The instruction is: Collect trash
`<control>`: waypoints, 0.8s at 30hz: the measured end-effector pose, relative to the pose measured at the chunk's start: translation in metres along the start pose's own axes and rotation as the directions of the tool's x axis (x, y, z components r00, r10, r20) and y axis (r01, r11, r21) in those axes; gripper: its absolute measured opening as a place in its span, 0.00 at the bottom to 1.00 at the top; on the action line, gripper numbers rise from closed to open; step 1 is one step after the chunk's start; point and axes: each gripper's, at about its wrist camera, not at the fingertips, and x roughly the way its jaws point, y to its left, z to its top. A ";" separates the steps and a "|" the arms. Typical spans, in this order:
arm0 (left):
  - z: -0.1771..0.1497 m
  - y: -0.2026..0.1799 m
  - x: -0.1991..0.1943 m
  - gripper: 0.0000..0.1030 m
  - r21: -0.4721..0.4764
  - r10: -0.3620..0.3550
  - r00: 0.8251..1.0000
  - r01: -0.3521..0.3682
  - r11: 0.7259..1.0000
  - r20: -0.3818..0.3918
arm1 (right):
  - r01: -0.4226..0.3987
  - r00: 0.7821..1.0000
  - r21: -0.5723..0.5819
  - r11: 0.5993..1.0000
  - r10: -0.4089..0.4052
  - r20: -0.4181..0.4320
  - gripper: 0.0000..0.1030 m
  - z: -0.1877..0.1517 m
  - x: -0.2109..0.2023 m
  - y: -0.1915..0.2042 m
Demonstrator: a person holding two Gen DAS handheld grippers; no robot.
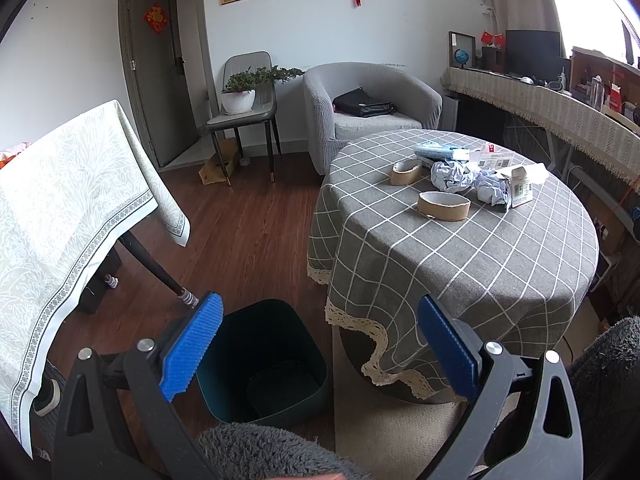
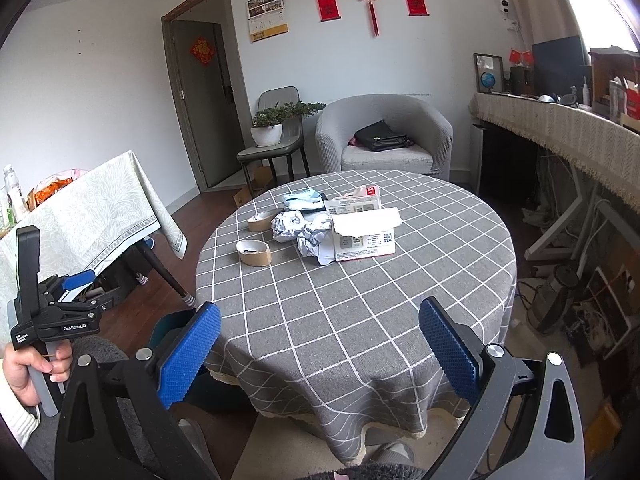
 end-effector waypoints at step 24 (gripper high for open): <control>0.057 -0.059 0.071 0.96 0.097 -0.253 0.967 0.250 0.963 0.015 | 0.027 0.997 -0.048 0.999 -0.030 -0.069 0.97 0.048 0.087 -0.028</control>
